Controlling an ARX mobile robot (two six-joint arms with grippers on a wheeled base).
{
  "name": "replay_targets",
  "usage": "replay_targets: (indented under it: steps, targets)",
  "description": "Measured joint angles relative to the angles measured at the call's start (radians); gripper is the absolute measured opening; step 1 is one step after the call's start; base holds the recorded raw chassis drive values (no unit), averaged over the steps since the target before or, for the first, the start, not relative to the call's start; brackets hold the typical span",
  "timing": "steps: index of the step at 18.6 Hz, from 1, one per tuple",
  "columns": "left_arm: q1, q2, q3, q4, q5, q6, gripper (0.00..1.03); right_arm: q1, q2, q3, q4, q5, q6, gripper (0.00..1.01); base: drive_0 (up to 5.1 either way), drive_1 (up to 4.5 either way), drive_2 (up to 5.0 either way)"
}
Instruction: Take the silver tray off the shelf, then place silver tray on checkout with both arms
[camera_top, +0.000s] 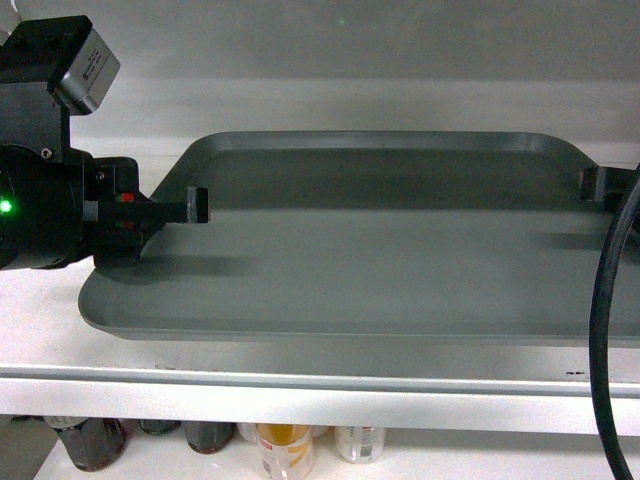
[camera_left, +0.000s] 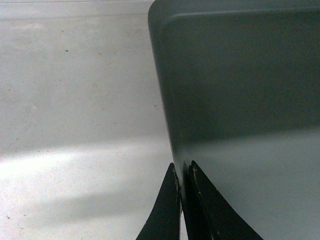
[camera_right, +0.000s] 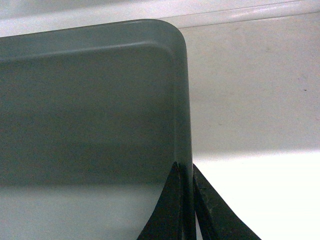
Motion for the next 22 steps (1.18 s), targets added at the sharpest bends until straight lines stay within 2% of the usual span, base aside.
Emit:
replay_targets:
  steps: [7,22]
  targets:
    - [0.000,0.000,0.001,0.001,0.000,0.000,0.03,0.000,0.000,0.000,0.001,0.000,0.000,0.03,0.0,-0.69,0.7]
    - [0.001,-0.003,0.005,0.001,0.000,0.006,0.03,0.000,-0.006,-0.002,0.003,0.006,0.000,0.03,0.0,-4.08,4.1]
